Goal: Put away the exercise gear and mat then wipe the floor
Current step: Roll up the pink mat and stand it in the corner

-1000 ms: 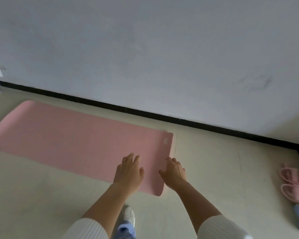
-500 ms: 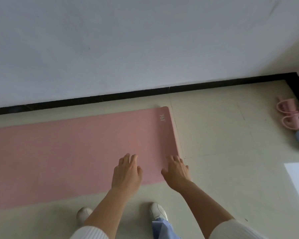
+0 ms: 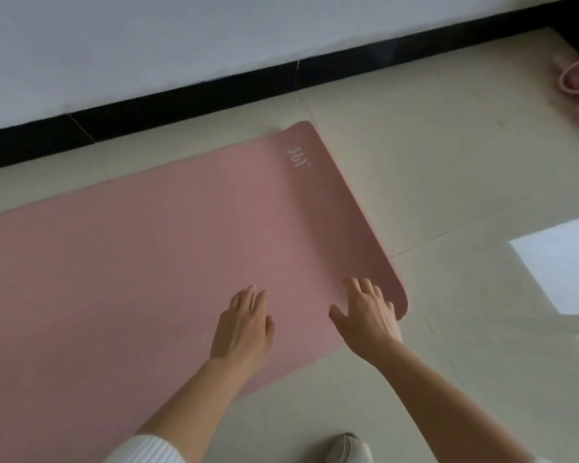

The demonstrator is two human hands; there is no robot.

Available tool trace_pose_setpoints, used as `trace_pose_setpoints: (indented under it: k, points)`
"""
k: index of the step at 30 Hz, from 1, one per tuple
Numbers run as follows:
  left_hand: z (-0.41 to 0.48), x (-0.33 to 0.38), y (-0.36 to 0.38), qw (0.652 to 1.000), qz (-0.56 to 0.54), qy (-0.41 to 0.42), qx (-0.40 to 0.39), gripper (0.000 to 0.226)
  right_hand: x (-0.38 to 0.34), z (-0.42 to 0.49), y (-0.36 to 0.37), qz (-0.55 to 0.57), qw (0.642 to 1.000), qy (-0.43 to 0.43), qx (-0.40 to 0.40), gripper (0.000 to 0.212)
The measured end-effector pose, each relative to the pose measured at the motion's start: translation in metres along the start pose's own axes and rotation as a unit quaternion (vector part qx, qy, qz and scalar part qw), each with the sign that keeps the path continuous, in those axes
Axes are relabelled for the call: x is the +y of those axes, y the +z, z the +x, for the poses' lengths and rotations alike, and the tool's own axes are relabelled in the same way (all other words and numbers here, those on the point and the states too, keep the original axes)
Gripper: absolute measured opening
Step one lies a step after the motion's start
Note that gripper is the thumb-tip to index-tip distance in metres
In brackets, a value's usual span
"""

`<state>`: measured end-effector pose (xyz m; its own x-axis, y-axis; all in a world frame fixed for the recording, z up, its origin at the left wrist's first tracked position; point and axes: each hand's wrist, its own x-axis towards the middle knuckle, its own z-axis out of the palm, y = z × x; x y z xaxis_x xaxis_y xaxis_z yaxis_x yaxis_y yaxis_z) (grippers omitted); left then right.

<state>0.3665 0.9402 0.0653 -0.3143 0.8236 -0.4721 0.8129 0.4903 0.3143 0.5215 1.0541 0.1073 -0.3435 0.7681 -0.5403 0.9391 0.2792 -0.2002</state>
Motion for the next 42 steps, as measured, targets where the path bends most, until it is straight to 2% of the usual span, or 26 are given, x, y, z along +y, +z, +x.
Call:
trace_pose_setpoints:
  k: [5,10,13,14,16,18,21,23,25,26,29,31,35,38,40,42]
  points:
    - [0.065,-0.036,0.109,0.998,0.052,0.019,0.003,0.057,0.042,0.078,0.065,-0.048,0.995,0.007,0.086,0.062]
    - [0.097,-0.059,0.140,0.996,0.031,0.038,0.070,0.059,0.061,0.138,0.061,-0.039,0.978,-0.005,0.204,0.065]
    - [0.097,-0.063,0.134,0.995,0.037,0.054,0.070,0.058,0.070,0.154,0.046,0.040,0.978,0.084,0.185,0.074]
    - [0.097,-0.068,0.130,0.995,0.039,0.062,0.068,0.058,0.071,0.154,0.043,0.074,0.976,0.118,0.167,0.072]
    - [0.094,-0.073,0.123,0.996,0.033,0.064,0.056,0.059,0.070,0.154,0.039,0.125,0.969,0.150,0.153,0.054]
    - [0.091,-0.073,0.119,0.996,0.017,0.067,0.053,0.059,0.063,0.155,0.034,0.161,0.965,0.112,0.173,0.036]
    - [0.092,-0.069,0.116,0.995,0.022,0.071,0.070,0.060,0.044,0.160,0.029,0.232,0.965,0.021,0.120,0.030]
    - [0.095,-0.065,0.109,0.995,0.001,0.069,0.078,0.064,0.034,0.166,0.032,0.186,0.976,-0.023,0.110,0.021]
    - [0.096,-0.060,0.100,0.995,-0.042,0.043,0.074,0.071,0.024,0.168,0.038,0.140,0.983,-0.040,0.109,0.024]
    - [0.097,-0.056,0.095,0.995,-0.063,0.028,0.072,0.073,0.019,0.167,0.043,0.136,0.985,-0.039,0.100,0.031]
    - [0.097,-0.051,0.089,0.994,-0.089,0.021,0.056,0.076,0.010,0.161,0.059,0.157,0.985,0.001,0.066,0.070]
    - [0.097,-0.050,0.088,0.995,-0.072,0.038,0.054,0.078,0.008,0.159,0.067,0.097,0.992,0.022,0.073,0.082]
    - [0.101,-0.049,0.097,0.996,-0.050,0.052,0.052,0.078,-0.003,0.155,0.080,-0.084,0.983,-0.017,0.161,0.063]
    - [0.115,-0.050,0.104,0.989,-0.126,0.010,0.077,0.067,-0.018,0.151,0.093,-0.181,0.951,-0.082,0.237,0.060]
    - [0.126,-0.045,0.099,0.961,-0.252,-0.036,0.106,0.054,-0.029,0.145,0.108,-0.197,0.942,-0.134,0.237,0.064]
    - [0.135,-0.039,0.085,0.893,-0.424,-0.106,0.113,0.041,-0.037,0.137,0.122,-0.185,0.925,-0.199,0.266,0.061]
